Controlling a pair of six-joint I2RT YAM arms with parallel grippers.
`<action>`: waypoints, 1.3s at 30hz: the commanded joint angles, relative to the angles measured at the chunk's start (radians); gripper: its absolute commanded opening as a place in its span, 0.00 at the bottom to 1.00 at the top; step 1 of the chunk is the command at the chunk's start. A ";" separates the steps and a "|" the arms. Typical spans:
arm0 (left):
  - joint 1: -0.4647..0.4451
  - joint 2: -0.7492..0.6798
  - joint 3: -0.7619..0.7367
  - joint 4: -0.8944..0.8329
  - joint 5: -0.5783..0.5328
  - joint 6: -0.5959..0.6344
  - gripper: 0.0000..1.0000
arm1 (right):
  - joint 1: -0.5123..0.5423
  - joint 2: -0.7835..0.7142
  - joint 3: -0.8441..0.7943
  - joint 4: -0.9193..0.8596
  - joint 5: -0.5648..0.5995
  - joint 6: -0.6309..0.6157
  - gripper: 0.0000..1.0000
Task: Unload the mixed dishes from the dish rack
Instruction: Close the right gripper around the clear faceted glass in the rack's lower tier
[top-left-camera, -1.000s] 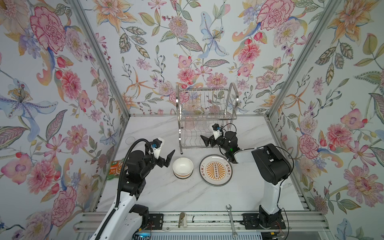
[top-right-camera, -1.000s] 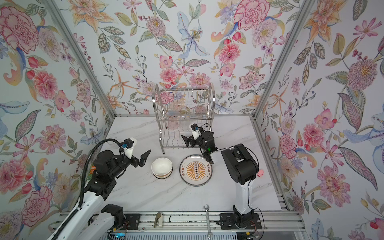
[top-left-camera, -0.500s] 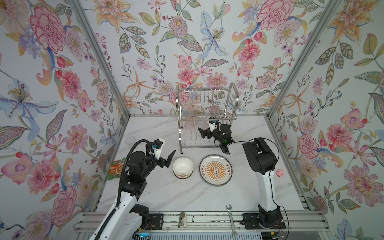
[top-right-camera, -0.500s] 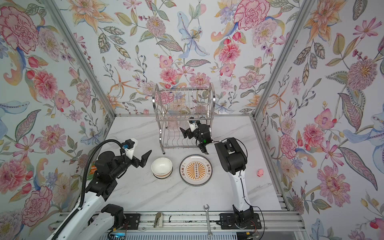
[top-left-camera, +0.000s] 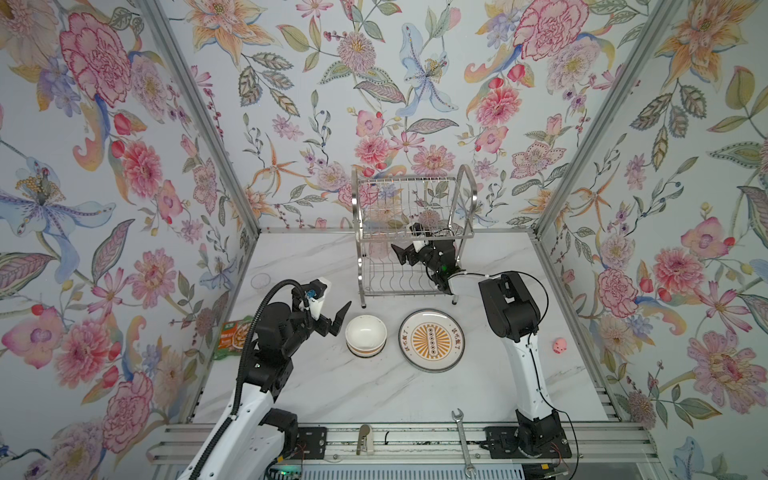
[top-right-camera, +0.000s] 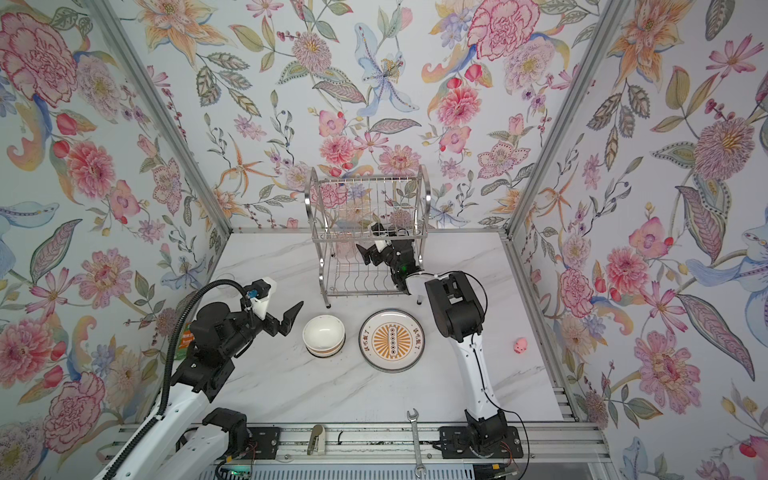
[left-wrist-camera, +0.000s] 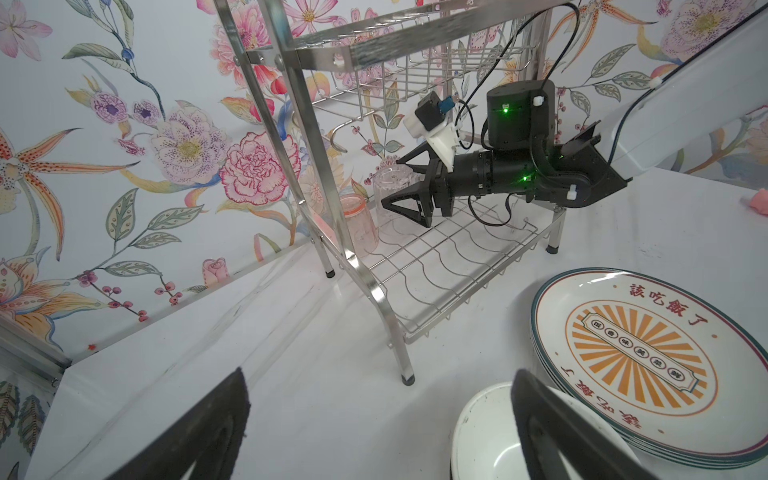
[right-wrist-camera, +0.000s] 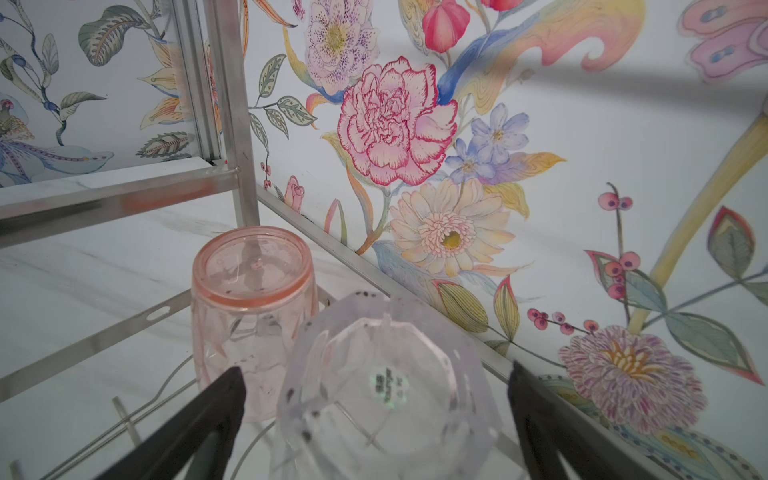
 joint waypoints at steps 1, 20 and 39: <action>-0.013 -0.012 -0.006 -0.015 -0.009 0.020 0.99 | -0.007 0.032 0.052 -0.069 -0.021 -0.012 0.99; -0.015 -0.034 -0.002 -0.043 -0.015 0.020 0.99 | 0.004 -0.008 -0.085 0.137 -0.019 0.101 0.60; -0.015 -0.018 0.013 -0.020 -0.006 0.017 0.99 | 0.028 -0.164 -0.322 0.363 0.007 0.107 0.35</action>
